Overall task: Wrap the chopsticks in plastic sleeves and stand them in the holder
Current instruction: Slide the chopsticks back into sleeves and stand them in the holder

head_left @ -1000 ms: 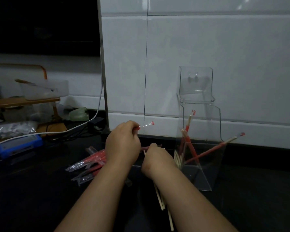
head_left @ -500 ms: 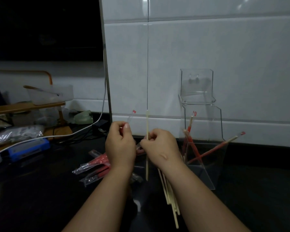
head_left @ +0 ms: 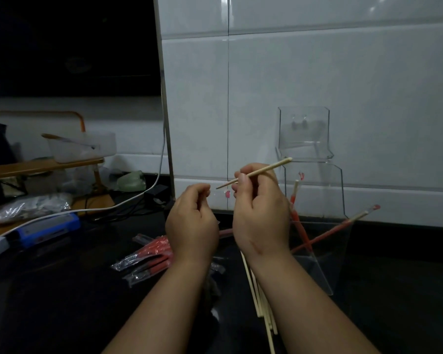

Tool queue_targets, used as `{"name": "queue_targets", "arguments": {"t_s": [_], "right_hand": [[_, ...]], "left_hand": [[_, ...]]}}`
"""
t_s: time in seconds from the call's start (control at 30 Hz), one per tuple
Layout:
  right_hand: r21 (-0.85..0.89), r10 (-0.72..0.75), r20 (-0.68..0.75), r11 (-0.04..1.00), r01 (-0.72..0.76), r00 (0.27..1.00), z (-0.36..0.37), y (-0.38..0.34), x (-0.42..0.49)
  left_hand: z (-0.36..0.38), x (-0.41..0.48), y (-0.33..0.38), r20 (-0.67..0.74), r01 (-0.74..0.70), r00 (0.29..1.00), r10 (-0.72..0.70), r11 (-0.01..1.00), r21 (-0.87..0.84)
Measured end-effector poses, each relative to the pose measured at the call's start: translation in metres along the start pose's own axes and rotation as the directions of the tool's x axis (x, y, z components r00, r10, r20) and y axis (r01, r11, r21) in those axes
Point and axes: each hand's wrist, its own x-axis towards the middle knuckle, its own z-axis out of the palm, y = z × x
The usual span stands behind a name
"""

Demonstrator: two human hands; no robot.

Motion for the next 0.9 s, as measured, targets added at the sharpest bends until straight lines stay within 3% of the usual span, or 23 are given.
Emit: {"name": "queue_targets", "arguments": {"t_s": [0.2, 0.4, 0.77, 0.9], "right_hand": [[0.105, -0.041, -0.128, 0.993, 0.055, 0.991, -0.003, -0.003, 0.004], [0.195, -0.047, -0.174, 0.977, 0.081, 0.984, -0.005, -0.005, 0.005], [0.077, -0.094, -0.196, 0.991, 0.111, 0.976, 0.001, -0.003, 0.005], [0.06, -0.091, -0.116, 0.993, 0.098, 0.989, -0.001, -0.003, 0.003]], "left_hand": [[-0.001, -0.003, 0.003, 0.003, -0.244, 0.97, 0.244, 0.969, 0.036], [0.001, 0.002, -0.002, -0.012, -0.463, 0.886, 0.464, 0.886, 0.032], [0.001, 0.006, 0.001, 0.005, -0.367, 0.93, 0.368, 0.925, 0.098], [-0.003, 0.006, 0.004, 0.033, -0.355, 0.935, 0.353, 0.93, 0.093]]}}
